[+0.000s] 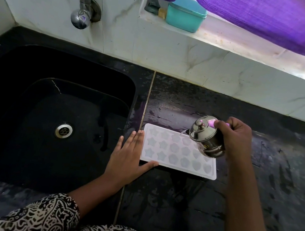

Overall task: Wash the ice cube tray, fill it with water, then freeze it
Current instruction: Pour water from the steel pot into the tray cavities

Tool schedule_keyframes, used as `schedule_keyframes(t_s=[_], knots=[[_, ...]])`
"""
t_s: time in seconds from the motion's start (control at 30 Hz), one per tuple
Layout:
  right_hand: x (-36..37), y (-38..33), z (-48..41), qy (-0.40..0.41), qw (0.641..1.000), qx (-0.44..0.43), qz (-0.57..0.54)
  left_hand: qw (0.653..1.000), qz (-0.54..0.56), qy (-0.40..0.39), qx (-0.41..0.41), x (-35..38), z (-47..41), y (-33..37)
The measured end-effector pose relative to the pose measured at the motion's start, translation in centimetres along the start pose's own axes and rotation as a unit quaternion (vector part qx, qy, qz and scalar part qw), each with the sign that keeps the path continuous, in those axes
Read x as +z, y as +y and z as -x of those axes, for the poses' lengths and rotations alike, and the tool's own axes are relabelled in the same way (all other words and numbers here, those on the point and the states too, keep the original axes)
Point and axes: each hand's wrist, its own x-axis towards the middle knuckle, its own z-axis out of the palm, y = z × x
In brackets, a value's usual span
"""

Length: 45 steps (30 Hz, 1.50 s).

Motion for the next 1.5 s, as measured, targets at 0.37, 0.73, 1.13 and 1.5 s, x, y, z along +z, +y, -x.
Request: schedule_keyframes(t_s=[0.37, 0.73, 1.13, 1.5], knots=[[-0.11, -0.21, -0.11, 0.003, 1.000, -0.006, 0.026, 1.000, 0.003, 0.003, 0.002, -0.04, 0.02, 0.09], [-0.20, -0.22, -0.24, 0.003, 1.000, -0.004, 0.027, 1.000, 0.001, 0.004, 0.001, -0.07, 0.03, 0.10], [-0.39, 0.04, -0.20, 0.000, 1.000, 0.000, 0.000, 1.000, 0.000, 0.006, 0.001, -0.26, 0.03, 0.17], [-0.77, 0.65, -0.18, 0.019, 0.997, 0.020, -0.066, 1.000, -0.004, 0.006, -0.001, -0.32, 0.06, 0.20]])
